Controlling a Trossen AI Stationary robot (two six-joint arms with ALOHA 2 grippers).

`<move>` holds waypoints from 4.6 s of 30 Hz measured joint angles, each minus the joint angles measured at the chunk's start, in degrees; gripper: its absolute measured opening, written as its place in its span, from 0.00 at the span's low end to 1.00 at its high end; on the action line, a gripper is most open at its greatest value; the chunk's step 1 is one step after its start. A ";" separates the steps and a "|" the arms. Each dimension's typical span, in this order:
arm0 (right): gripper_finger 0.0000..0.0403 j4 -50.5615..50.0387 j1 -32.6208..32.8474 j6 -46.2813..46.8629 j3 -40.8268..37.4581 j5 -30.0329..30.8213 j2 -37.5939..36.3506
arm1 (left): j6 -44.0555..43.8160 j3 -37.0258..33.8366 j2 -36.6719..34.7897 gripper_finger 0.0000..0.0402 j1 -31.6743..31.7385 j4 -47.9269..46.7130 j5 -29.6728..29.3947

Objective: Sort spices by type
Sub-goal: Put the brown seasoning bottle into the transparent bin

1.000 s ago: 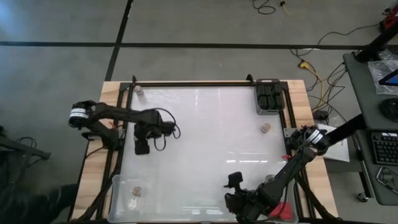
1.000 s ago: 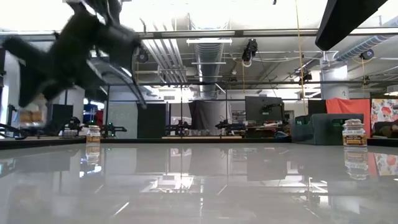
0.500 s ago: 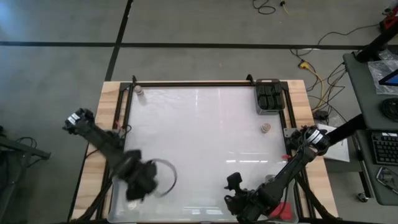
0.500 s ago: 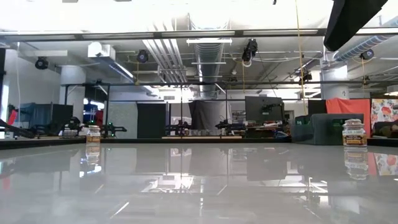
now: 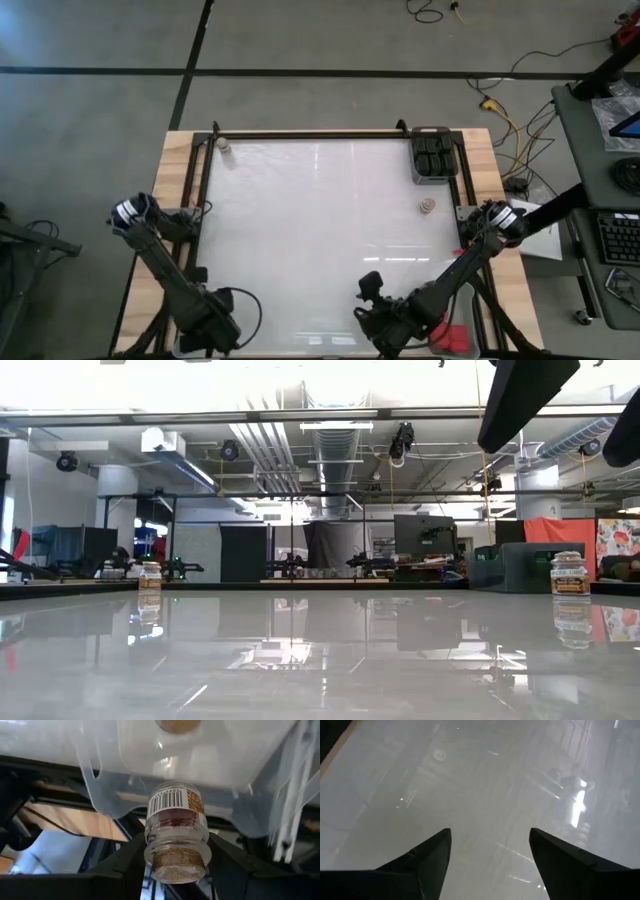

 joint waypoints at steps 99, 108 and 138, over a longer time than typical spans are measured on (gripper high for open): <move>0.74 0.14 1.57 3.65 -0.76 0.21 -0.07 | 12.65 -18.60 -25.12 0.40 58.31 12.31 -57.13; 0.78 -1.94 1.64 6.21 -1.11 1.06 -0.07 | 5.98 -20.11 -22.20 0.40 78.23 19.79 -54.90; 0.91 16.76 -17.01 -10.57 -34.98 0.61 -20.86 | 5.92 -9.61 -3.01 0.72 109.88 30.61 -44.74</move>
